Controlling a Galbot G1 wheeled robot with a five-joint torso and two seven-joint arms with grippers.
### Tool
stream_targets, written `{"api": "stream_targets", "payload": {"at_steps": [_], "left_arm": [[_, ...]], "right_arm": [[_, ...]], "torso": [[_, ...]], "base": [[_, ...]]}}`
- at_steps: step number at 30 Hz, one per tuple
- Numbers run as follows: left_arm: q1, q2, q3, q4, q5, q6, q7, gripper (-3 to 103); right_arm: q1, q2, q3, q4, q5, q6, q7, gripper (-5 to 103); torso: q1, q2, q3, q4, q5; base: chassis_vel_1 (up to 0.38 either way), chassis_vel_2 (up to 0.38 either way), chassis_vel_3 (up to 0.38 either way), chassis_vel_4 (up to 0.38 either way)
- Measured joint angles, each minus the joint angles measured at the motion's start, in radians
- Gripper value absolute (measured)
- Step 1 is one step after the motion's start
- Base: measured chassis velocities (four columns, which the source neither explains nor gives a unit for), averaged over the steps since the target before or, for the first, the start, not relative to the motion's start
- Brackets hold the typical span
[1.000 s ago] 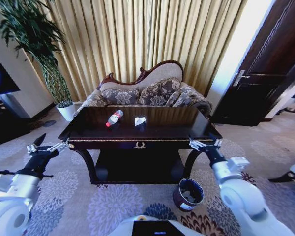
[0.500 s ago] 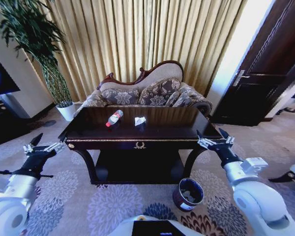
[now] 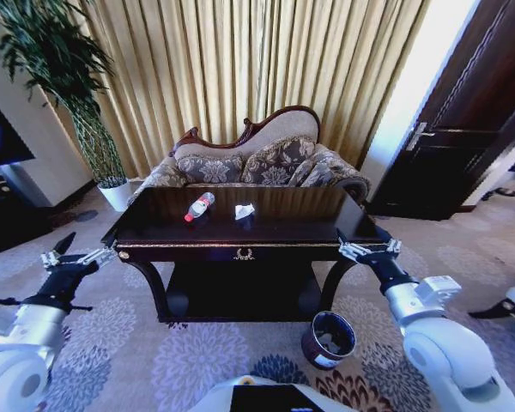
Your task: Move to the front of the table and place the trash on the table into the trash bin.
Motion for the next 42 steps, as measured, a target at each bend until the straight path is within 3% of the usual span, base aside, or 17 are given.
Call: {"api": "stream_targets", "payload": {"at_steps": [42], "left_arm": [[0.003, -0.002, -0.002, -0.01, 0.001, -0.002, 0.013, 100]], "right_arm": [[-0.006, 0.011, -0.083, 0.011, -0.04, 0.0, -0.002, 100]], "torso": [[0.0, 0.0, 0.0, 0.0, 0.0]], "base": [[-0.044, 0.038, 0.045, -0.043]]}}
